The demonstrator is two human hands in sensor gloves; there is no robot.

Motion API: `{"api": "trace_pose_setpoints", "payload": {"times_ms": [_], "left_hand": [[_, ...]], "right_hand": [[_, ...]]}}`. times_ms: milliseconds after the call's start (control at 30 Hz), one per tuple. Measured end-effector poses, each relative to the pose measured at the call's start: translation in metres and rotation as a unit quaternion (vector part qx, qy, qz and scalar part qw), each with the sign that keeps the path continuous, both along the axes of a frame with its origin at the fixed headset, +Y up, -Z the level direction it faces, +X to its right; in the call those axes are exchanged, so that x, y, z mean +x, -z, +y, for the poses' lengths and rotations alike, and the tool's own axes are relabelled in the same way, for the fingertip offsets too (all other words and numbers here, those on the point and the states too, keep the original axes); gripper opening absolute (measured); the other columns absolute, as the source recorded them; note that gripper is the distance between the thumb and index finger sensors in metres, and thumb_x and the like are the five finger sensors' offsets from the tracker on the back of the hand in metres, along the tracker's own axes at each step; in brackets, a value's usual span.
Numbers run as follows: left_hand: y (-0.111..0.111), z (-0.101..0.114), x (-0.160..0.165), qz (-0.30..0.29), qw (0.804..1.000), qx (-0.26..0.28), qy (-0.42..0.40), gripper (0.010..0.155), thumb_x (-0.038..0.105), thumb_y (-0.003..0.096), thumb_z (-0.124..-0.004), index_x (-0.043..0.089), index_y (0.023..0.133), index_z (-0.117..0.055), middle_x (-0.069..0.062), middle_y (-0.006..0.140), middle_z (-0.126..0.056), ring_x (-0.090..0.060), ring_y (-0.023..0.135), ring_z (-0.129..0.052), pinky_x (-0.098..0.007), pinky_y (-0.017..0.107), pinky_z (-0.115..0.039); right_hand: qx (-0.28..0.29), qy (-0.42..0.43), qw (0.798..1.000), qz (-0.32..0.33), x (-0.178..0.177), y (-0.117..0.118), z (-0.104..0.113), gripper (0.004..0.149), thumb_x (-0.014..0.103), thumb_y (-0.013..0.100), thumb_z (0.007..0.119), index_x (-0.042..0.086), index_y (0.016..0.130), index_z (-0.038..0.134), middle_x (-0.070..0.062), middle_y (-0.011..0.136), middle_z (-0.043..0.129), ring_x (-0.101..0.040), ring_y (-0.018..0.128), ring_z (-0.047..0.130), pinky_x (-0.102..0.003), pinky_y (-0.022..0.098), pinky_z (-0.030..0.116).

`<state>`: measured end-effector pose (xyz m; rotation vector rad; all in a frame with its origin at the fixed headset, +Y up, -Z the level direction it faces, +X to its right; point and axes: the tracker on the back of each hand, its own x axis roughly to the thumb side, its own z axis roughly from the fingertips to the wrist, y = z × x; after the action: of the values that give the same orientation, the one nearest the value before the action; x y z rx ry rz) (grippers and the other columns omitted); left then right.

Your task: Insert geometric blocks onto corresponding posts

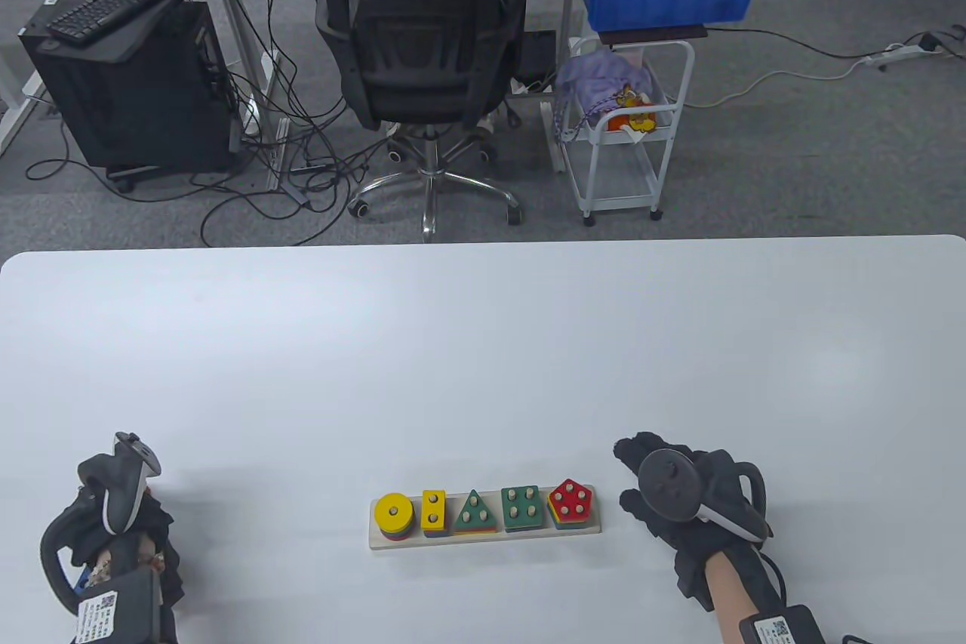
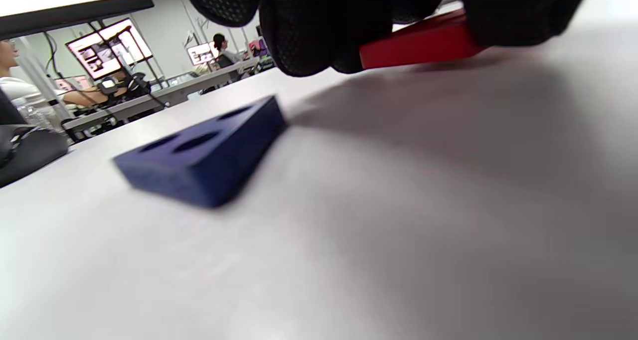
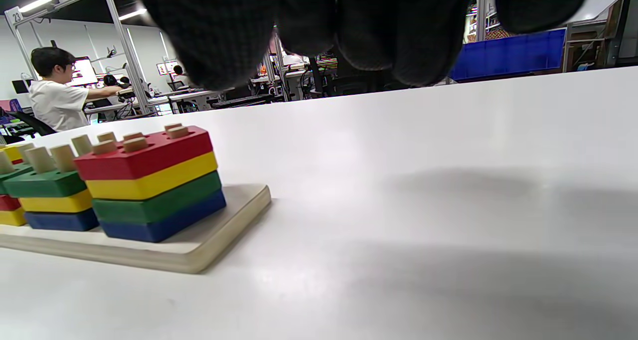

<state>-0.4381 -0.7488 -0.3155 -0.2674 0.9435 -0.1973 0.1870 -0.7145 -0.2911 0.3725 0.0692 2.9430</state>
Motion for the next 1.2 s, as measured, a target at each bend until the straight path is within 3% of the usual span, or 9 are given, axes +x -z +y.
{"api": "trace_pose_setpoints", "payload": {"times_ms": [167,333,500,567,600,667,800,967,1200], "left_hand": [[0.002,0.025,0.029,-0.070,0.992,0.099,-0.040,0.072,0.054,0.0360,-0.080,0.037,0.101,-0.056,0.010,0.105,-0.075,-0.017,0.097,-0.081,-0.046,0.077,-0.062],[-0.004,0.041,0.063,-0.154,0.950,0.180,-0.205,0.072,0.056,0.0362,-0.079,0.035,0.102,-0.056,0.009,0.104,-0.076,-0.017,0.095,-0.082,-0.046,0.076,-0.064],[-0.007,0.052,0.127,-0.259,0.820,0.194,-0.472,0.072,0.056,0.0375,-0.078,0.035,0.102,-0.056,0.009,0.105,-0.076,-0.018,0.095,-0.083,-0.046,0.075,-0.065],[-0.011,0.049,0.160,-0.279,0.736,0.179,-0.591,0.072,0.056,0.0381,-0.078,0.034,0.103,-0.055,0.008,0.105,-0.075,-0.018,0.095,-0.082,-0.046,0.075,-0.065],[-0.012,0.048,0.170,-0.283,0.711,0.173,-0.620,0.071,0.056,0.0383,-0.078,0.034,0.103,-0.055,0.008,0.105,-0.075,-0.018,0.095,-0.082,-0.046,0.075,-0.064],[-0.017,0.041,0.201,-0.302,0.631,0.145,-0.700,0.072,0.056,0.0389,-0.077,0.034,0.103,-0.054,0.008,0.105,-0.074,-0.018,0.096,-0.081,-0.046,0.075,-0.064],[-0.028,0.030,0.242,-0.295,0.545,0.103,-0.778,0.072,0.056,0.0396,-0.077,0.034,0.103,-0.053,0.008,0.106,-0.073,-0.018,0.096,-0.080,-0.046,0.075,-0.063],[-0.040,0.022,0.276,-0.341,0.490,0.021,-0.802,0.072,0.056,0.0421,-0.074,0.035,0.105,-0.048,0.009,0.109,-0.068,-0.018,0.100,-0.076,-0.047,0.078,-0.060],[-0.046,0.016,0.291,-0.348,0.479,-0.002,-0.806,0.073,0.054,0.0427,-0.074,0.033,0.106,-0.045,0.008,0.110,-0.067,-0.019,0.102,-0.074,-0.049,0.079,-0.058]], "right_hand": [[0.004,0.000,1.000,0.005,-0.003,-0.001,0.001,0.064,0.039,0.042,0.082,0.016,0.098,0.063,-0.019,0.102,0.068,-0.044,0.087,0.078,-0.071,0.060,0.062],[0.037,0.019,0.999,0.023,-0.014,-0.005,0.005,0.066,0.040,0.042,0.082,0.016,0.099,0.061,-0.019,0.103,0.066,-0.043,0.087,0.078,-0.070,0.060,0.062],[0.105,0.086,0.988,0.080,-0.042,-0.015,0.014,0.066,0.041,0.041,0.082,0.018,0.099,0.060,-0.016,0.101,0.069,-0.039,0.085,0.083,-0.066,0.058,0.067],[0.130,0.113,0.979,0.111,-0.060,-0.024,0.020,0.066,0.041,0.042,0.082,0.018,0.099,0.059,-0.016,0.100,0.070,-0.037,0.084,0.084,-0.065,0.057,0.069],[0.138,0.120,0.976,0.121,-0.066,-0.028,0.022,0.067,0.042,0.041,0.082,0.017,0.099,0.059,-0.016,0.100,0.070,-0.037,0.083,0.085,-0.065,0.057,0.069],[0.161,0.138,0.966,0.149,-0.085,-0.039,0.026,0.070,0.043,0.041,0.082,0.016,0.100,0.057,-0.016,0.100,0.071,-0.036,0.083,0.086,-0.064,0.057,0.070],[0.186,0.157,0.953,0.180,-0.114,-0.055,0.029,0.077,0.045,0.040,0.083,0.013,0.102,0.050,-0.018,0.101,0.068,-0.037,0.083,0.086,-0.065,0.056,0.070],[0.228,0.140,0.948,0.173,-0.134,-0.069,0.032,0.085,0.047,0.039,0.083,0.010,0.104,0.042,-0.021,0.103,0.059,-0.039,0.087,0.081,-0.066,0.057,0.069],[0.256,0.153,0.936,0.188,-0.132,-0.072,0.032,0.074,0.039,0.038,0.087,0.011,0.099,0.056,-0.017,0.095,0.075,-0.035,0.077,0.090,-0.063,0.055,0.072]]}}
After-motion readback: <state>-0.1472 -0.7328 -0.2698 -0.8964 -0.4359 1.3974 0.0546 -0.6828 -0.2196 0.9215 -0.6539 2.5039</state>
